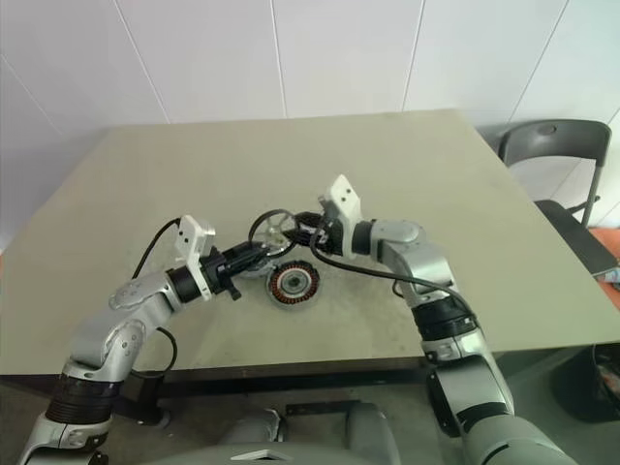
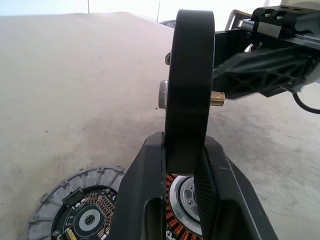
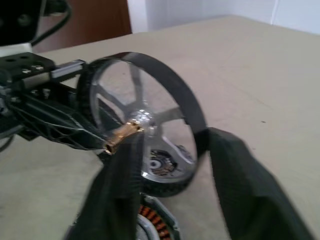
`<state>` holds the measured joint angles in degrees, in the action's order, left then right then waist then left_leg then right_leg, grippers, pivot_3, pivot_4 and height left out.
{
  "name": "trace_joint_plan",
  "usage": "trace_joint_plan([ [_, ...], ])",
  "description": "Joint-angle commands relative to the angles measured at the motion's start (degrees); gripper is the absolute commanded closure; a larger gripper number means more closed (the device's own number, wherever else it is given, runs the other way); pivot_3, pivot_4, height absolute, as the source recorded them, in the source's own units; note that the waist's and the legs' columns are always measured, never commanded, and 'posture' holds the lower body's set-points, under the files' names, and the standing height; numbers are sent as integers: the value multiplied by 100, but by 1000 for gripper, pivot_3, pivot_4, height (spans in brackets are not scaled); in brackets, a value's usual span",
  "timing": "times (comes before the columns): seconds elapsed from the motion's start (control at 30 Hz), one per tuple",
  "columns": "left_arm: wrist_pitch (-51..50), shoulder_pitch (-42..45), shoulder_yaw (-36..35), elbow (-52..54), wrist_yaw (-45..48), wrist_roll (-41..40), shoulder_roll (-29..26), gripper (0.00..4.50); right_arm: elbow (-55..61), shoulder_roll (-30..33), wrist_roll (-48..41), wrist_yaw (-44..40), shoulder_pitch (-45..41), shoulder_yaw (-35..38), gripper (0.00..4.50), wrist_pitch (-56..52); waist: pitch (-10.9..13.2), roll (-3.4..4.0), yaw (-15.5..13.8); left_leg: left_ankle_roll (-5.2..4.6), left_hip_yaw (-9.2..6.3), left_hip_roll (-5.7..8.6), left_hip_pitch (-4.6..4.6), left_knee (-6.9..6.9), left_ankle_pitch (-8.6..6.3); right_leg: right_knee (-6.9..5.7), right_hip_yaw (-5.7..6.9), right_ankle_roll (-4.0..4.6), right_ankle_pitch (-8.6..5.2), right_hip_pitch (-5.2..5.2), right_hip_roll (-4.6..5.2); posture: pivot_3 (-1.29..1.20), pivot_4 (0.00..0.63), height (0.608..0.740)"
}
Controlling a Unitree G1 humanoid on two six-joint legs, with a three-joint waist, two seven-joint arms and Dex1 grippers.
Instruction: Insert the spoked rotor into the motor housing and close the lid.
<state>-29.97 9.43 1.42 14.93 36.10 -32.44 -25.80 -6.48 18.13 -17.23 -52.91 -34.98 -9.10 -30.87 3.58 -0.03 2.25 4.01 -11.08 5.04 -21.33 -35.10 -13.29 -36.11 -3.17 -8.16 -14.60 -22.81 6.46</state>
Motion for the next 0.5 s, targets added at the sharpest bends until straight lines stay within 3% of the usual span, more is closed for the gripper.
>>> trace_joint_plan([
  [0.03,50,194,-89,237,54,28,-34,4042,327,30,-190,-253,-97,-37,1275,64,0,0,-5,0,0,0,0,-1,0,0,0,0,0,1,0,0,0,740],
  [0.17,112,273,-128,192,115,131,-111,4043,250,313,-210,-589,-188,9,0,149,0,-1,-5,0,1,0,0,-2,0,0,1,-1,0,1,0,0,0,740],
  [0.33,549,363,61,86,335,664,-331,4043,-159,713,-39,-956,-316,34,0,410,1,-1,7,0,1,0,1,-3,0,1,1,-2,0,2,0,0,0,740],
  [0.5,1795,390,652,-139,747,1902,-828,4043,-991,1184,175,-1157,-517,163,0,859,1,-1,-13,0,5,0,1,-2,0,6,1,-1,0,5,0,0,0,740],
])
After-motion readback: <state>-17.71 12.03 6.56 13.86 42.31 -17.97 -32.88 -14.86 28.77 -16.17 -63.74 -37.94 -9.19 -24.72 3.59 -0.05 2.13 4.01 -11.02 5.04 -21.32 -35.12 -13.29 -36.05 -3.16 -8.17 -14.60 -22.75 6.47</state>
